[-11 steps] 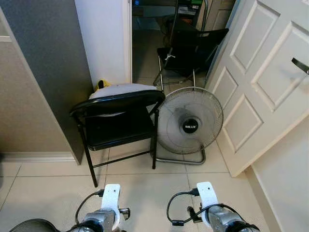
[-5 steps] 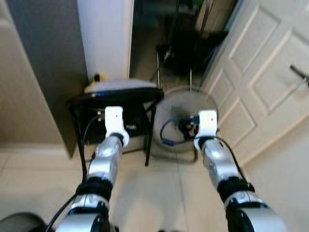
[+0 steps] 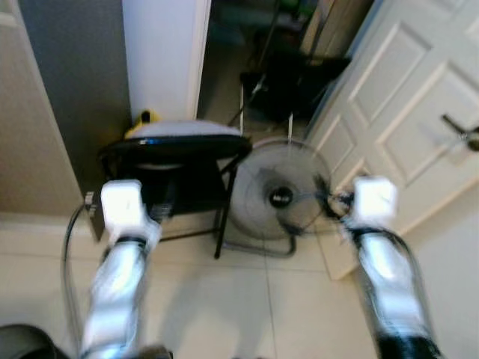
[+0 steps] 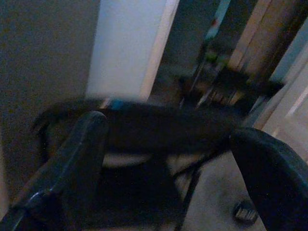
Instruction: Clean up the room
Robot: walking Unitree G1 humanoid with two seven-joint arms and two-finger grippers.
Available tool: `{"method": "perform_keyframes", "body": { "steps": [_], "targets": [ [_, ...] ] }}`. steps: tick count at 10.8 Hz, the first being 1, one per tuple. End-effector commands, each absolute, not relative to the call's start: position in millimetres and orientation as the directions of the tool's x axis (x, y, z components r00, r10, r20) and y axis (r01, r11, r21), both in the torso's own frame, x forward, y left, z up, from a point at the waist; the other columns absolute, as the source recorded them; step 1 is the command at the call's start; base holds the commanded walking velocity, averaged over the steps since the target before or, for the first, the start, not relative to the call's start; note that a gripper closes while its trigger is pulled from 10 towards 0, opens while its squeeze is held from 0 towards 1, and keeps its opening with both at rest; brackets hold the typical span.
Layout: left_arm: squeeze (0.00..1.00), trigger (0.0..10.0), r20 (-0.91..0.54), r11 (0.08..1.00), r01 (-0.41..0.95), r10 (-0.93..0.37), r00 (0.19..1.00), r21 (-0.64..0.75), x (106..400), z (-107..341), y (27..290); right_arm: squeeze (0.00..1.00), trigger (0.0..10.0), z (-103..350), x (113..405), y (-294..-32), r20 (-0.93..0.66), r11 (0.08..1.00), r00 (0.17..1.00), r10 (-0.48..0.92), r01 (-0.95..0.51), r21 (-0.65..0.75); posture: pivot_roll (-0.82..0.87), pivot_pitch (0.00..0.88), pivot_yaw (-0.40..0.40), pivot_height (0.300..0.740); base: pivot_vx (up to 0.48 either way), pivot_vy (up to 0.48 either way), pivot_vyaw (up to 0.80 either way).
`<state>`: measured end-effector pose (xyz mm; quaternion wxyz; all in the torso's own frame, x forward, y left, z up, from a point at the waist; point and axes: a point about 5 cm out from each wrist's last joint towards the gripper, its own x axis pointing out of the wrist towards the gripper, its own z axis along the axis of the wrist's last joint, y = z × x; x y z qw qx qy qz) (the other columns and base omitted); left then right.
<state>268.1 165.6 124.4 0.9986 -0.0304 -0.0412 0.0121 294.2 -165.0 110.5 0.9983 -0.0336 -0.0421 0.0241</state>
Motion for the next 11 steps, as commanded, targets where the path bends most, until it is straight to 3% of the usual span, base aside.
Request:
{"method": "perform_keyframes", "body": {
  "steps": [1, 2, 4, 6, 8, 9, 10, 11],
  "targets": [
    [1.00, 10.0, 0.058, 0.999, -0.004, 0.006, 0.998, -0.045, 270.1, 119.3, 158.7, 1.00, 10.0, 108.2, 295.1, -175.1, 0.065, 0.999, 0.998, -0.002, 0.005, -0.047, 0.20, 0.000, -0.227, 0.740, 0.000, 0.000, 0.00],
    [1.00, 10.0, 0.046, 0.997, 0.069, -0.070, 0.996, 0.022, 269.2, 125.0, 150.7, 1.00, 10.0, 116.9, 295.6, -168.7, 0.077, 1.000, 0.997, 0.001, 0.000, -0.020, 0.19, 0.000, -0.208, 0.740, 0.000, 0.000, 0.00],
    [1.00, 10.0, 0.018, 0.995, 0.048, -0.049, 0.999, 0.090, 279.0, 123.5, 166.2, 1.00, 10.0, 111.2, 298.4, -170.8, 0.036, 0.997, 0.999, -0.035, 0.032, 0.071, 0.17, 0.000, -0.174, 0.740, 0.000, 0.000, 0.00],
    [1.00, 10.0, -0.020, 0.974, 0.080, -0.077, 0.997, 0.211, 284.6, 119.1, 163.9, 1.00, 10.0, 102.6, 297.6, -166.9, -0.008, 0.990, 1.000, -0.016, 0.017, 0.138, 0.15, 0.000, -0.153, 0.740, 0.000, 0.000, 0.00],
    [1.00, 10.0, -0.079, 0.988, 0.097, -0.088, 0.993, 0.124, 286.4, 111.7, 162.8, 1.00, 10.0, 90.7, 296.2, -166.8, -0.062, 0.986, 0.998, -0.012, 0.022, 0.166, 0.15, 0.000, -0.139, 0.740, 0.000, 0.000, 0.00],
    [1.00, 10.0, -0.108, 0.996, 0.073, -0.068, 0.992, 0.041, 288.2, 108.1, 166.3, 0.82, 10.0, 90.4, 297.7, -163.9, -0.062, 0.992, 0.998, 0.000, 0.008, 0.130, 0.15, 0.000, -0.134, 0.740, 0.000, 0.000, 0.00],
    [0.00, 10.0, -0.118, 0.998, 0.062, -0.059, 0.991, 0.021, 290.0, 106.3, 168.8, 0.00, 10.0, 90.7, 300.7, -161.1, -0.072, 0.993, 0.997, -0.010, 0.018, 0.116, 0.15, 0.000, -0.127, 0.740, 0.000, 0.000, 0.00],
    [0.00, 10.0, -0.120, 0.996, 0.068, -0.061, 0.991, 0.054, 295.0, 106.0, 168.4, 0.00, 10.0, 91.4, 305.5, -155.7, -0.066, 0.991, 0.998, 0.014, -0.005, 0.130, 0.16, 0.000, -0.121, 0.740, 0.000, 0.000, 0.00]
  ]
}}
